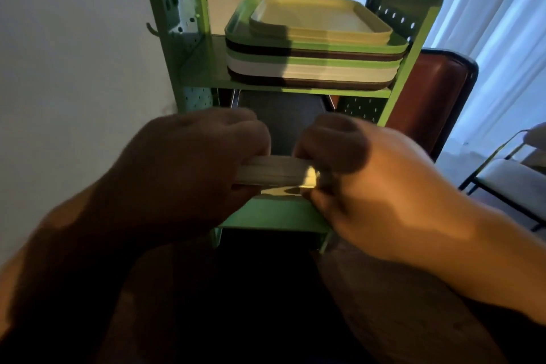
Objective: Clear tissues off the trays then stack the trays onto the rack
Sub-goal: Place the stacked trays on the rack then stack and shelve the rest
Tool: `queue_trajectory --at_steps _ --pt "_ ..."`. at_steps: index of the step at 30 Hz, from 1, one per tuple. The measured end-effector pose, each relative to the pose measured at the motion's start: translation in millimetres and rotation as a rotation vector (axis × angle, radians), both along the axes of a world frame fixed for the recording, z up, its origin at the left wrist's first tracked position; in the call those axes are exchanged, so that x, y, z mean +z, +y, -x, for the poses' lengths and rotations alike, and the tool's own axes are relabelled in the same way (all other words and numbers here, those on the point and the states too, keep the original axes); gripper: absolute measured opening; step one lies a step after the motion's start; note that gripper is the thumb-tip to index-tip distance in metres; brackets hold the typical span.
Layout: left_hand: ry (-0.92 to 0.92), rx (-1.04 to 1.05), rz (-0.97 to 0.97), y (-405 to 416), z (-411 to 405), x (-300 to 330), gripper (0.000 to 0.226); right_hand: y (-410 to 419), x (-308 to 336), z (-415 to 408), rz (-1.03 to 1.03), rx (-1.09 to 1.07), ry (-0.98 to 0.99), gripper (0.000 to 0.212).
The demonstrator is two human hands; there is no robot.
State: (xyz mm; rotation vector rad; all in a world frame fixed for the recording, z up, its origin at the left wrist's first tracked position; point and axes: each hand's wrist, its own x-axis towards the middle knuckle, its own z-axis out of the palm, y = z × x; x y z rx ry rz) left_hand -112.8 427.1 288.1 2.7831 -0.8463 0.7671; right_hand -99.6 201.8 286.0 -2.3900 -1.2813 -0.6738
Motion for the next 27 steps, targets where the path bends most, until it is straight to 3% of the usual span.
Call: queue_trajectory --at_steps 3,7,10,14,18,22,27 --pt "0.062 -0.034 -0.047 4 2 -32 0.021 7 -23 -6 0.155 -0.055 -0.046 0.022" --pt "0.184 -0.053 0.194 1 3 -94 0.024 8 -88 -18 0.254 -0.097 -0.054 0.022" --pt "0.301 -0.073 0.138 1 -2 -134 0.026 6 -145 -25 0.237 -0.073 0.060 0.032" --pt "0.407 -0.011 0.017 12 -18 -192 0.027 3 -184 -37 0.314 -0.080 0.325 0.016" --pt "0.464 0.076 0.059 9 -30 -234 0.020 12 -216 -53 0.474 -0.169 0.499 0.017" --pt "0.532 0.190 0.009 -4 -45 -264 0.018 21 -237 -68 0.533 -0.298 0.610 0.017" --pt "0.514 0.230 0.082 -2 -62 -283 0.020 21 -244 -83 0.480 -0.414 0.668 0.021"
